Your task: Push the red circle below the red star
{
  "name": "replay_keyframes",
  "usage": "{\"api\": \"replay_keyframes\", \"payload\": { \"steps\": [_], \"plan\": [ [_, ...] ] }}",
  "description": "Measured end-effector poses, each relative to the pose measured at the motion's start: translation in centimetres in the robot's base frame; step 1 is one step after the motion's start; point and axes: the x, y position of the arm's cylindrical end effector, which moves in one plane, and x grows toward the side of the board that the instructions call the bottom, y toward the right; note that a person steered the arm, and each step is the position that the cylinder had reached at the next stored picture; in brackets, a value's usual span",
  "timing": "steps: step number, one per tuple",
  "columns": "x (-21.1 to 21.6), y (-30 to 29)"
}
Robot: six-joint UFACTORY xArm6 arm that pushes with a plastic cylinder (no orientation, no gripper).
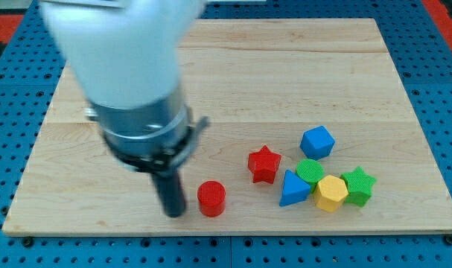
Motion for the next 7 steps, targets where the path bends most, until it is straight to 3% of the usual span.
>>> {"api": "replay_keyframes", "payload": {
  "steps": [1,2,3,4,5,6,7],
  "plan": [
    [-2.2,4.8],
    [-2.3,3.9],
    [-8.8,-7.0],
    [-19.0,-16.9],
    [-23.2,-20.6],
    [-23.8,-12.5],
    [-17.0,2.1]
  ]
}}
